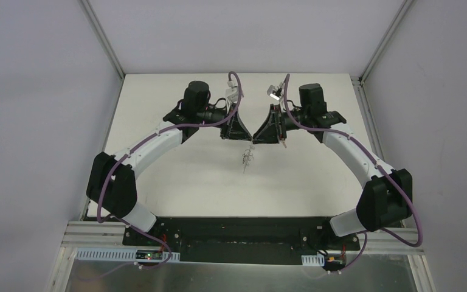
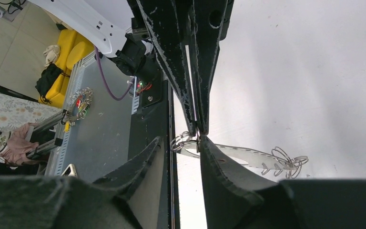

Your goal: Put the keys on the keyring

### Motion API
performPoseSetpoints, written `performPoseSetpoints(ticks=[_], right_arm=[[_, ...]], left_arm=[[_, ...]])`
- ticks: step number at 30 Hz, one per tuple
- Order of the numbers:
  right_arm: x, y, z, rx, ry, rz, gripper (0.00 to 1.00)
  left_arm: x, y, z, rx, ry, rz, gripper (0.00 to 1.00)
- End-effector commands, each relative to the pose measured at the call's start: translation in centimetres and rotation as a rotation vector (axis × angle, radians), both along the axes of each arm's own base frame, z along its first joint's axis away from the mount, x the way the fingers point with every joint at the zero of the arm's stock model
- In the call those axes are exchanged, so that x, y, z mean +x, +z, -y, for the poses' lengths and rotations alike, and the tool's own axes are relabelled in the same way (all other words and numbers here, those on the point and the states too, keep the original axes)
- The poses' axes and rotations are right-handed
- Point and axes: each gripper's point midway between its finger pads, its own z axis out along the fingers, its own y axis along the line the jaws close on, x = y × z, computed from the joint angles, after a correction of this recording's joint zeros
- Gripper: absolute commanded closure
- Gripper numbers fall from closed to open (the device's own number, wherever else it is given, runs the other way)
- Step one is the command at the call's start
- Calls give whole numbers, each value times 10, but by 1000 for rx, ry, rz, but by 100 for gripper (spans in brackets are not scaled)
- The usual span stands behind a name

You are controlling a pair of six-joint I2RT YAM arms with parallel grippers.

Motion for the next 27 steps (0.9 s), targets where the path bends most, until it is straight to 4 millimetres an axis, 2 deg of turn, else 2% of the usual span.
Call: performPoseSetpoints(ticks=[1,5,10,18,23,27], right_arm=[[-1,18,-4,17,16,90,67],[1,17,-4,10,4,96,76],[2,19,-4,12,4,97,100],[5,21,-2,-7,-9,121,100],[7,19,2,-62,-21,177,100],[4,12,5,-128,-17,231,100]], left_arm=[[-6,53,7,-159,-21,39,100],[-7,53,8,-164,-20,24,100],[-6,50,7,-163,-17,16,100],[-6,52,0,-169,-51,14,99],[-8,53,-7,-150,-98,18,78],[-12,35,-19,-36,-106,82,66]])
